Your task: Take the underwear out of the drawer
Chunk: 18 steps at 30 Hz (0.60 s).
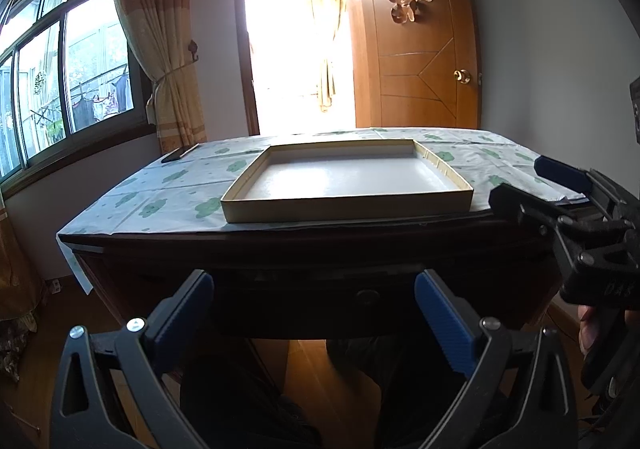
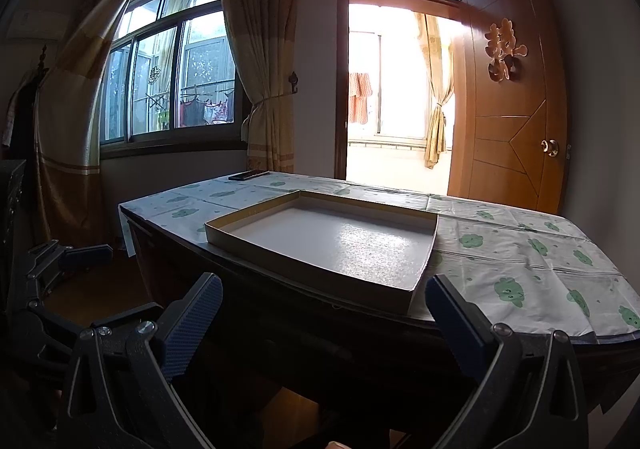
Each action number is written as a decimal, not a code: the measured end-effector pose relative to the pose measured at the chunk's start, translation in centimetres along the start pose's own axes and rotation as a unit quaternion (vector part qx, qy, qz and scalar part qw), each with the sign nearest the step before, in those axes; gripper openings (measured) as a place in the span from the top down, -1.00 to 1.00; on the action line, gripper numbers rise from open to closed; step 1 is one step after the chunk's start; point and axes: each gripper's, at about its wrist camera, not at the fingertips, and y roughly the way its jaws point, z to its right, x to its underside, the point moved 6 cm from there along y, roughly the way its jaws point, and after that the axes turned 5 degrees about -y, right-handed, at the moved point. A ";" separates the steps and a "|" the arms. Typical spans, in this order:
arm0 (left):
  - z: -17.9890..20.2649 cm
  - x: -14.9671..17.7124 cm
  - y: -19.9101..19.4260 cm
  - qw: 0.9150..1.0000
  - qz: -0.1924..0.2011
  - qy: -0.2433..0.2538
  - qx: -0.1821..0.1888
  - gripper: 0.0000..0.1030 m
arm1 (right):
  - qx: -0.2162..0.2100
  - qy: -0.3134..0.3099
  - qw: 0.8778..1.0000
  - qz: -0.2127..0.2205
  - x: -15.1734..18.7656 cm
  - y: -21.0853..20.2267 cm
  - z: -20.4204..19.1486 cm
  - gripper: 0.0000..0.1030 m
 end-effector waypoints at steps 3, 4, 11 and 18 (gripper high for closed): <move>0.1 0.0 0.0 1.000 0.000 0.000 -0.001 -0.99 | 0.000 0.001 1.000 -0.002 0.2 0.1 0.0 -0.99; 0.1 0.0 0.0 1.000 0.000 0.000 -0.001 -0.99 | 0.000 0.001 1.000 -0.002 0.2 0.1 0.0 -0.99; 0.1 0.1 0.1 1.000 0.000 0.000 -0.001 -0.99 | 0.000 0.001 1.000 -0.004 0.4 0.2 0.0 -0.99; 0.1 0.1 0.1 1.000 -0.001 0.000 -0.001 -0.99 | 0.001 0.000 1.000 -0.002 0.5 0.2 -0.1 -0.99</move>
